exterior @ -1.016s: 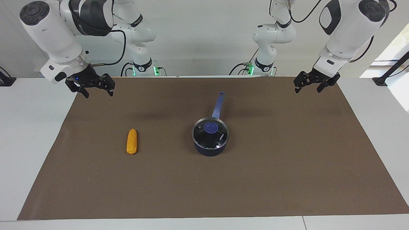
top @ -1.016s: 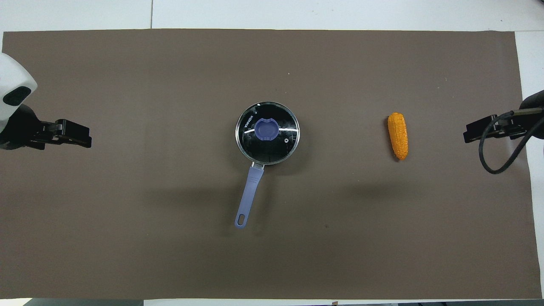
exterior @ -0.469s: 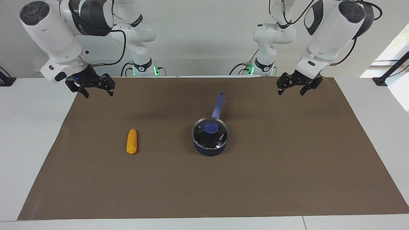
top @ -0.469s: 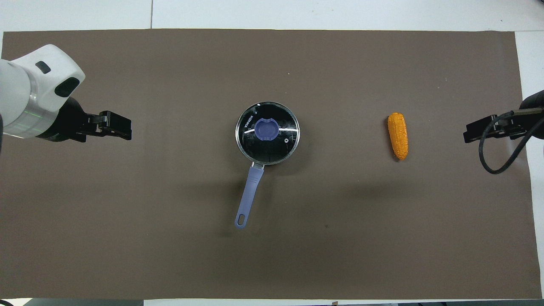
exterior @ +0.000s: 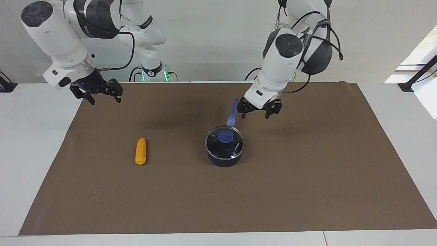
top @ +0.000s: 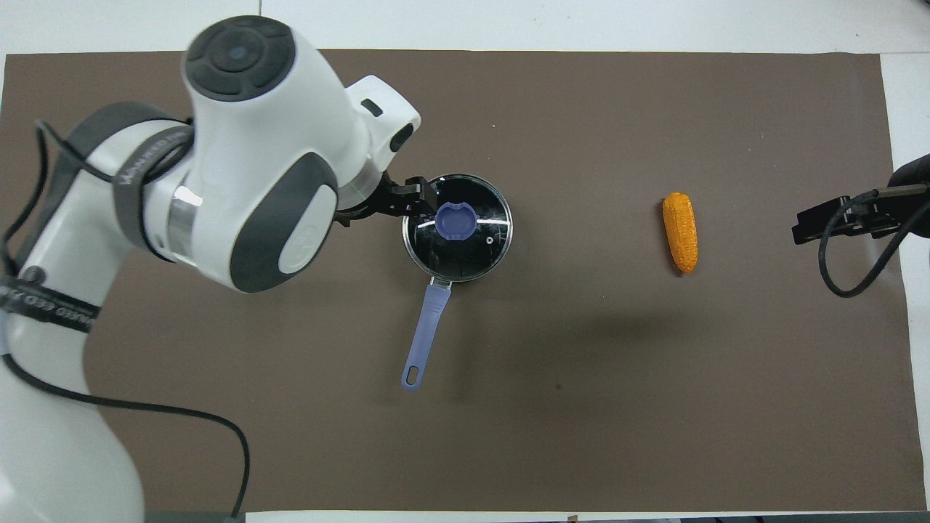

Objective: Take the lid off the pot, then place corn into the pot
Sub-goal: 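Reach the left gripper to the blue knob on the pot lid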

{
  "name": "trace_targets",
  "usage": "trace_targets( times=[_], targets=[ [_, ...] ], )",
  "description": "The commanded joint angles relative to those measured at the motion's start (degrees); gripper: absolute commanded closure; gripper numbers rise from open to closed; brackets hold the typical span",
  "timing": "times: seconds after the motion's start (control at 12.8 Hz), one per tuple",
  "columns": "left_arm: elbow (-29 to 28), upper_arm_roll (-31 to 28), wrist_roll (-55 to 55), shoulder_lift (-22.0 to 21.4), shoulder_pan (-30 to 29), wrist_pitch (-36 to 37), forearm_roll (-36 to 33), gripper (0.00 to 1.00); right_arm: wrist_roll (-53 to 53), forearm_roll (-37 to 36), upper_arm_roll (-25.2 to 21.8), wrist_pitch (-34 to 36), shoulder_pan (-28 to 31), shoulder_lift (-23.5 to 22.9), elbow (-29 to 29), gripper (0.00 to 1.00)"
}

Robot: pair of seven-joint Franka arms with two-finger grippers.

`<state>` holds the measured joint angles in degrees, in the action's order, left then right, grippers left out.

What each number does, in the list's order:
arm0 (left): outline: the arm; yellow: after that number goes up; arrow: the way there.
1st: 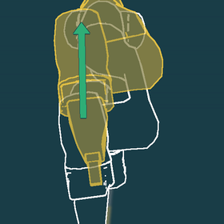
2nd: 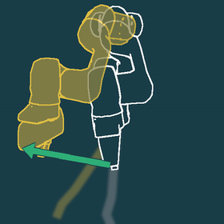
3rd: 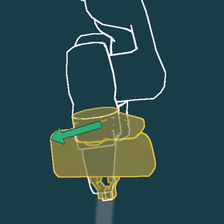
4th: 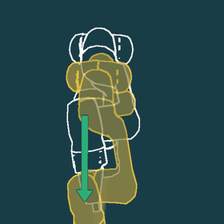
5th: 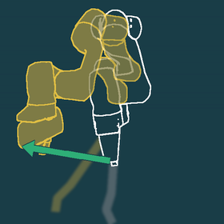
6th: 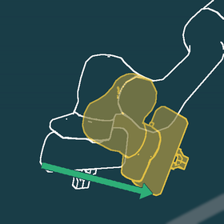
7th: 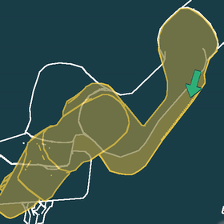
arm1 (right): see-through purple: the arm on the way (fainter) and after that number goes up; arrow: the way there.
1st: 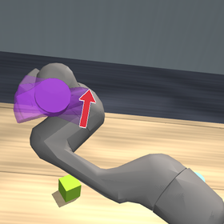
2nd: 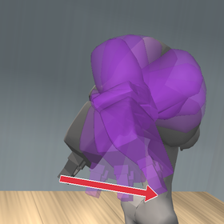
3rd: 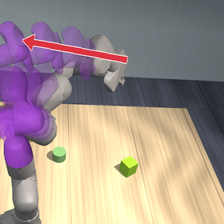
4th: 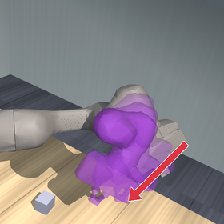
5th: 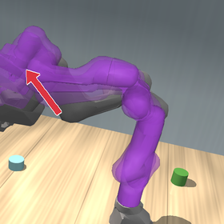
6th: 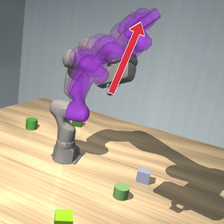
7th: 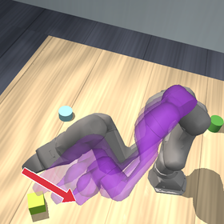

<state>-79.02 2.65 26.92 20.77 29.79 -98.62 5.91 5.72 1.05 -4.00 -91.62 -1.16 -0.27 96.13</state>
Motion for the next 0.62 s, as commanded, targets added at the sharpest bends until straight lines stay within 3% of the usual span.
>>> trace_targets(
  times=[0.0,0.55],
  targets=[
    [2.91,-1.25,2.94,3.47,3.24,-2.0,-0.63,0.0,0.96,0.53,0.31,-0.49,0.64,0.97,0.99,0.0],
    [3.0,-1.42,5.95,8.14,6.95,-6.49,-3.35,0.0,0.96,0.53,0.31,-0.49,0.64,0.97,0.99,0.0]
  ],
)
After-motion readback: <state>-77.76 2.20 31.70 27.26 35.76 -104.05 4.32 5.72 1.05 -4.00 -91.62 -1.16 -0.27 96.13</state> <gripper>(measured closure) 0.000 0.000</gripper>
